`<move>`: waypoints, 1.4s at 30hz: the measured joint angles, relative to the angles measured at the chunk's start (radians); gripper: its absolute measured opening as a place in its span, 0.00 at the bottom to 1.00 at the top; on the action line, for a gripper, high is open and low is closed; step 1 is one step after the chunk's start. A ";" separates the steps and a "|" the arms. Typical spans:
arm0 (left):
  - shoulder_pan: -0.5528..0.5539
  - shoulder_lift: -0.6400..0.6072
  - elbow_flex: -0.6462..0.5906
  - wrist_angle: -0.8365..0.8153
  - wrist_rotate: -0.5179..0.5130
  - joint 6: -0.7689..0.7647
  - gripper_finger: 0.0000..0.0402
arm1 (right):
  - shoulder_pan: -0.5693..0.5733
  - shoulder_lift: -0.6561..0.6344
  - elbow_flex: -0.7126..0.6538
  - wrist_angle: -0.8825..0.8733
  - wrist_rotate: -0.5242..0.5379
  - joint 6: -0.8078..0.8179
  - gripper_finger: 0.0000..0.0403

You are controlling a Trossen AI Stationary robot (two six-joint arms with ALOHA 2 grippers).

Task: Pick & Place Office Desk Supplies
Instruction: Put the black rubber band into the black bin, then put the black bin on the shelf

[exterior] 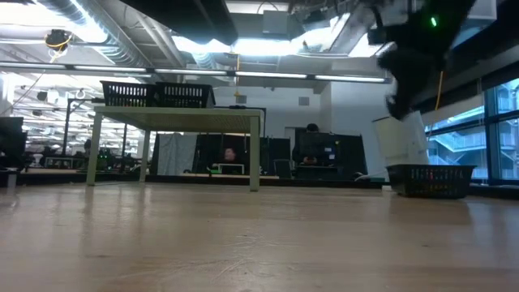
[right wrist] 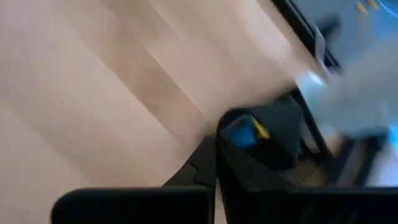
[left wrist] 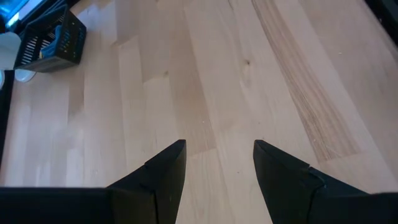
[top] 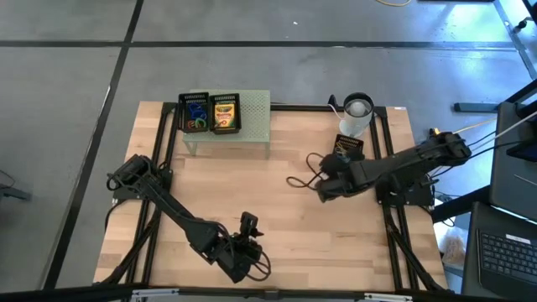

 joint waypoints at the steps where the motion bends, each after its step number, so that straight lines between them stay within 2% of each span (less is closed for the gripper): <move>1: 0.000 0.000 0.000 0.000 0.000 0.000 0.45 | -0.014 0.001 -0.016 -0.039 -0.013 0.030 0.01; 4: 0.000 0.000 0.000 0.000 -0.001 -0.003 0.45 | -0.056 0.002 -0.078 -0.098 -0.056 0.081 0.01; 11: 0.000 0.000 0.000 0.000 -0.002 -0.003 0.45 | -0.169 0.003 -0.253 -0.061 -0.142 0.086 0.01; 22: 0.014 0.000 0.000 0.000 -0.005 0.000 0.45 | -0.255 0.003 -0.280 0.001 -0.114 0.070 0.04; 27: 0.023 0.000 0.000 0.000 -0.006 -0.027 0.45 | -0.283 0.003 -0.280 0.023 -0.111 0.030 0.16; 38: 0.026 0.000 0.000 0.000 -0.006 -0.027 0.45 | -0.297 0.003 -0.278 0.035 -0.126 0.017 0.60; 42: 0.026 0.000 0.000 0.000 -0.006 -0.027 0.45 | -0.297 -0.001 -0.236 0.034 -0.166 -0.031 0.70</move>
